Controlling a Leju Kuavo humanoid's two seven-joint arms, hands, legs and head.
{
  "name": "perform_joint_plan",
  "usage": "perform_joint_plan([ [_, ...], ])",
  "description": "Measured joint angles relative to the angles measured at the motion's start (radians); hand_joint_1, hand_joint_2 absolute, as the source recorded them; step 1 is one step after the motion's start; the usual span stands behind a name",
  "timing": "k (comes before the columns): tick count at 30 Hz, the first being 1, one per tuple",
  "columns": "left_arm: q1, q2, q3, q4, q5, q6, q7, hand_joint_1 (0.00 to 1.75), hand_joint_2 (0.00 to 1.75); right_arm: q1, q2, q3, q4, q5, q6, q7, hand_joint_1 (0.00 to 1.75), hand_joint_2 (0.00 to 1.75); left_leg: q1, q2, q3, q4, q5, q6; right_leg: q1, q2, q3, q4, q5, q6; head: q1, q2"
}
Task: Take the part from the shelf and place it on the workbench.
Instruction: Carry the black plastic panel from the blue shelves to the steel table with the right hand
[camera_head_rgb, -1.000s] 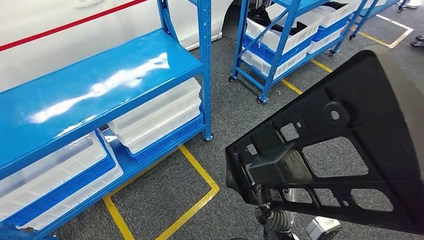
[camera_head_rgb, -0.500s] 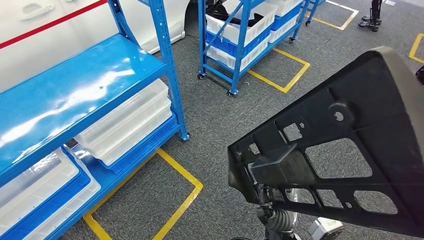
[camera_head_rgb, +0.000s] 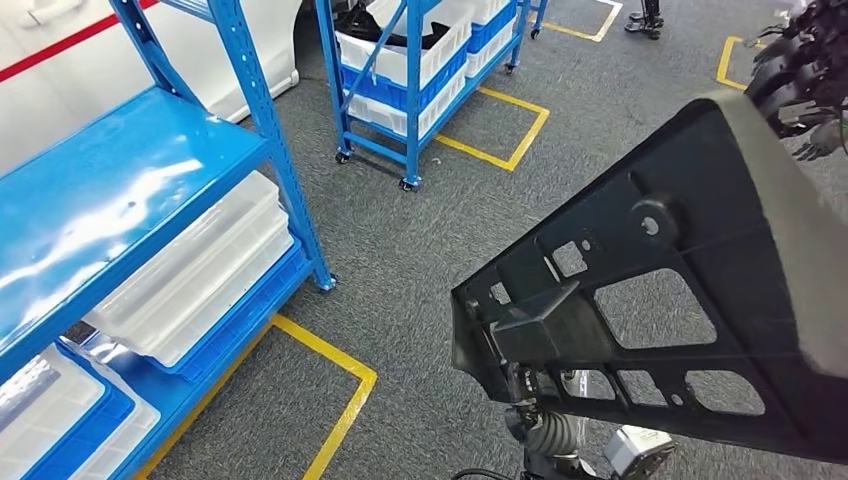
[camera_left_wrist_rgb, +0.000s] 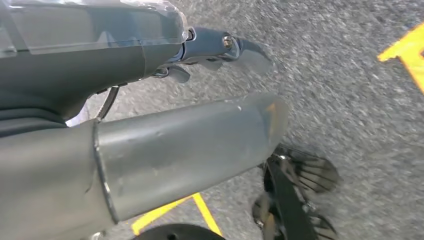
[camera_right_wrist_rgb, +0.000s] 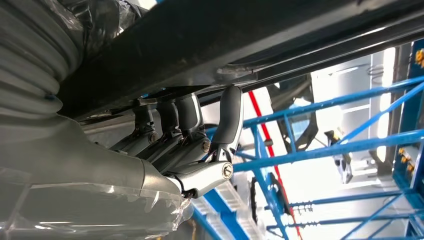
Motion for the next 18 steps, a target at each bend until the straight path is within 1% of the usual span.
perform_joint_plan([
  [1,0.000,0.000,0.001,0.000,0.000,0.000,0.001,0.00,0.00,0.000,0.000,0.000,0.001,0.000,-0.002,0.000,1.75,1.75,0.001,0.013,0.002,-0.004,0.004,0.007,0.001,-0.013,-0.006,0.010,-0.007,0.005,0.001,0.000],
  [2,0.000,0.000,0.002,0.000,0.000,0.000,0.002,0.00,0.00,-0.002,0.000,0.000,0.001,0.000,-0.004,0.000,1.75,1.75,0.002,0.028,0.003,-0.009,0.007,0.015,0.003,-0.037,-0.019,0.038,-0.026,0.009,0.001,0.000],
  [3,0.000,0.000,0.003,0.000,0.000,-0.001,0.002,0.00,0.00,-0.003,0.000,0.000,0.002,0.000,-0.006,0.000,1.75,1.75,0.002,0.043,0.003,-0.012,0.009,0.020,0.003,-0.067,-0.040,0.084,-0.054,0.012,0.002,0.000],
  [4,0.001,0.000,0.004,0.000,0.000,-0.001,0.002,0.00,0.00,-0.005,0.000,0.000,0.003,0.000,-0.007,0.000,1.75,1.75,-0.001,0.056,0.003,-0.012,0.009,0.023,0.003,-0.092,-0.069,0.145,-0.086,0.015,0.002,0.000],
  [5,0.002,0.000,0.005,0.000,0.001,-0.001,0.003,0.00,0.00,-0.006,0.000,0.000,0.004,0.000,-0.007,0.001,1.75,1.75,-0.004,0.071,0.002,-0.012,0.008,0.026,0.002,-0.105,-0.097,0.207,-0.112,0.017,0.002,0.000],
  [6,0.003,0.001,0.007,0.000,0.001,0.000,0.003,0.00,0.00,-0.005,0.000,0.000,0.005,0.000,-0.007,0.001,1.75,1.75,-0.006,0.086,0.002,-0.011,0.007,0.026,0.001,-0.112,-0.116,0.249,-0.124,0.018,0.002,0.000],
  [7,0.002,0.001,0.008,0.000,0.001,0.000,0.004,0.00,0.00,-0.004,0.000,0.000,0.006,0.000,-0.007,0.001,1.75,1.75,-0.008,0.100,0.002,-0.010,0.006,0.027,0.001,-0.116,-0.119,0.261,-0.119,0.017,0.002,0.000],
  [8,0.002,0.001,0.008,0.000,0.002,0.000,0.004,0.00,0.00,-0.004,0.000,0.000,0.007,0.000,-0.008,0.001,1.75,1.75,-0.009,0.114,0.003,-0.010,0.004,0.027,0.001,-0.120,-0.103,0.234,-0.096,0.015,0.002,0.000],
  [9,0.000,0.001,0.008,0.000,0.002,-0.001,0.004,0.00,0.00,-0.003,0.000,0.000,0.007,0.000,-0.008,0.001,1.75,1.75,-0.011,0.125,0.006,-0.010,0.002,0.026,0.003,-0.129,-0.067,0.171,-0.063,0.010,0.002,0.000],
  [10,0.000,0.000,0.008,0.000,0.002,-0.001,0.004,0.00,0.00,-0.003,0.000,0.000,0.007,0.000,-0.008,0.001,1.75,1.75,-0.012,0.136,0.009,-0.010,0.000,0.025,0.008,-0.150,-0.027,0.101,-0.040,0.003,0.002,0.000],
  [11,0.000,0.000,0.008,0.000,0.002,-0.001,0.004,0.00,0.00,-0.004,0.000,0.001,0.007,0.000,-0.008,0.001,1.75,1.75,-0.014,0.145,0.011,-0.009,-0.002,0.022,0.014,-0.170,0.004,0.042,-0.023,-0.005,0.002,0.000],
  [12,-0.001,-0.001,0.009,0.000,0.002,-0.001,0.004,0.00,0.00,-0.004,0.000,0.001,0.007,0.000,-0.008,0.001,1.75,1.75,-0.016,0.153,0.013,-0.009,-0.004,0.018,0.021,-0.183,0.023,0.004,-0.016,-0.012,0.002,0.000],
  [13,-0.002,-0.001,0.009,0.000,0.002,-0.001,0.004,0.00,0.00,-0.004,0.000,0.001,0.007,0.000,-0.008,0.001,1.75,1.75,-0.017,0.161,0.014,-0.009,-0.005,0.014,0.027,-0.189,0.027,-0.008,-0.019,-0.017,0.002,0.000],
  [14,-0.003,-0.001,0.009,0.000,0.002,-0.001,0.005,0.00,0.00,-0.003,0.000,0.001,0.007,0.000,-0.008,0.001,1.75,1.75,-0.018,0.170,0.016,-0.011,-0.005,0.010,0.029,-0.179,0.024,-0.010,-0.017,-0.021,0.002,0.000],
  [15,-0.006,-0.002,0.009,0.000,0.002,-0.001,0.005,0.00,0.00,-0.002,0.000,0.001,0.007,0.000,-0.008,0.001,1.75,1.75,-0.020,0.179,0.019,-0.013,-0.006,0.005,0.027,-0.168,0.025,-0.015,-0.014,-0.025,0.002,0.000],
  [16,-0.007,-0.002,0.009,0.000,0.002,-0.001,0.005,0.00,0.00,0.000,0.000,0.001,0.006,0.000,-0.009,0.001,1.75,1.75,-0.019,0.175,0.020,-0.010,-0.013,0.001,0.024,-0.159,0.028,-0.023,-0.009,-0.030,0.002,0.000],
  [17,-0.008,-0.002,0.009,0.000,0.002,0.000,0.005,0.00,0.00,0.001,0.000,0.001,0.005,0.000,-0.009,0.001,1.75,1.75,-0.019,0.159,0.015,0.006,-0.028,-0.003,0.020,-0.149,0.031,-0.031,-0.005,-0.036,0.002,0.000],
  [18,-0.008,-0.002,0.009,0.000,0.001,0.000,0.005,0.00,0.00,0.002,0.000,0.002,0.004,0.000,-0.010,0.001,1.75,1.75,-0.018,0.134,-0.001,0.046,-0.055,-0.006,0.016,-0.140,0.034,-0.038,-0.001,-0.040,0.001,0.000],
])
